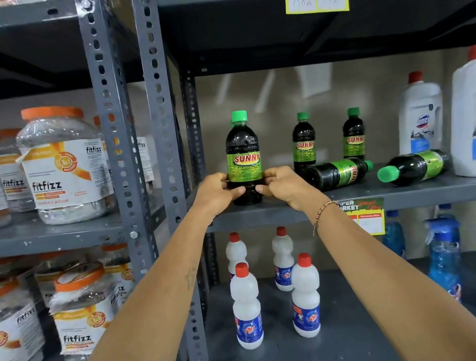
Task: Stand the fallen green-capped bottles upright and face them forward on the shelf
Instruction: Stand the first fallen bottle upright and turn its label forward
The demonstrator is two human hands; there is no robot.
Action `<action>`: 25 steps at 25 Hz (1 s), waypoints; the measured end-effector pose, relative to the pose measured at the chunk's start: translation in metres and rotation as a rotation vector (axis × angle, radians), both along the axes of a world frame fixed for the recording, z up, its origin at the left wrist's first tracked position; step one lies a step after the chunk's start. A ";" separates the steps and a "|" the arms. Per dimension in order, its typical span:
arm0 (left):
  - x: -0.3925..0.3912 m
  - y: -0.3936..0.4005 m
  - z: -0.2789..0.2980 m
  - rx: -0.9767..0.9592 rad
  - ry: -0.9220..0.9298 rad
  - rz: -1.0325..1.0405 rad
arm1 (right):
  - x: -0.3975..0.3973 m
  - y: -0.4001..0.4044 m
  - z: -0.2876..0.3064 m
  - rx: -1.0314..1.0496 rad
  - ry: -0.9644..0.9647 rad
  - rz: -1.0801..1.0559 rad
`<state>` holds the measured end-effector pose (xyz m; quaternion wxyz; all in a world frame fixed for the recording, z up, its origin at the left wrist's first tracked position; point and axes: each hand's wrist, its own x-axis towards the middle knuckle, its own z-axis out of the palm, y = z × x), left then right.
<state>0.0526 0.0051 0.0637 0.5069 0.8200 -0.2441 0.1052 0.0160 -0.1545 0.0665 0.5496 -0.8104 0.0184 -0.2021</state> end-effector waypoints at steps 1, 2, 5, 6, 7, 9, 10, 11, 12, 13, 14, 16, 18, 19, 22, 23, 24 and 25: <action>-0.002 0.002 -0.001 -0.009 -0.003 0.000 | -0.005 0.001 0.001 -0.008 0.000 0.009; -0.004 0.005 -0.002 -0.017 -0.007 0.001 | -0.011 0.002 0.001 -0.017 0.000 0.019; -0.013 0.011 -0.004 -0.032 -0.019 0.003 | -0.022 0.005 0.001 -0.031 0.004 0.048; -0.016 0.012 -0.004 -0.033 -0.025 0.004 | -0.025 0.006 0.002 -0.031 0.005 0.055; -0.018 0.014 -0.004 -0.031 -0.030 0.006 | -0.027 0.007 0.002 -0.031 0.005 0.058; -0.022 0.016 -0.005 -0.033 -0.037 0.005 | -0.031 0.008 0.004 -0.029 0.006 0.071; -0.023 0.017 -0.005 -0.037 -0.037 0.003 | -0.032 0.009 0.004 -0.026 0.006 0.079; -0.024 0.018 -0.006 -0.040 -0.036 -0.002 | -0.033 0.009 0.003 -0.022 0.007 0.082; -0.025 0.019 -0.007 -0.043 -0.035 -0.010 | -0.032 0.009 0.002 -0.015 0.007 0.087; -0.026 0.019 -0.007 -0.044 -0.033 -0.016 | -0.032 0.009 0.001 -0.007 0.009 0.092; -0.027 0.019 -0.008 -0.045 -0.032 -0.020 | -0.032 0.009 0.000 0.006 0.008 0.098; -0.029 0.018 -0.010 -0.048 -0.032 -0.016 | -0.033 0.010 -0.002 0.027 0.000 0.109; -0.029 0.018 -0.010 -0.052 -0.031 -0.012 | -0.034 0.010 -0.002 0.040 -0.004 0.114; -0.029 0.018 -0.010 -0.046 -0.030 -0.016 | -0.034 0.011 -0.002 0.044 -0.001 0.116; -0.031 0.018 -0.010 -0.007 -0.025 0.002 | -0.035 0.011 -0.002 0.061 0.019 0.126; -0.033 0.017 -0.010 -0.017 -0.049 0.050 | -0.036 0.009 -0.001 0.066 0.024 0.112; -0.037 0.015 -0.012 -0.056 -0.114 0.127 | -0.039 0.007 0.001 0.083 0.019 0.075; -0.042 0.013 -0.016 -0.119 -0.233 0.208 | -0.041 0.003 0.002 0.116 0.003 0.010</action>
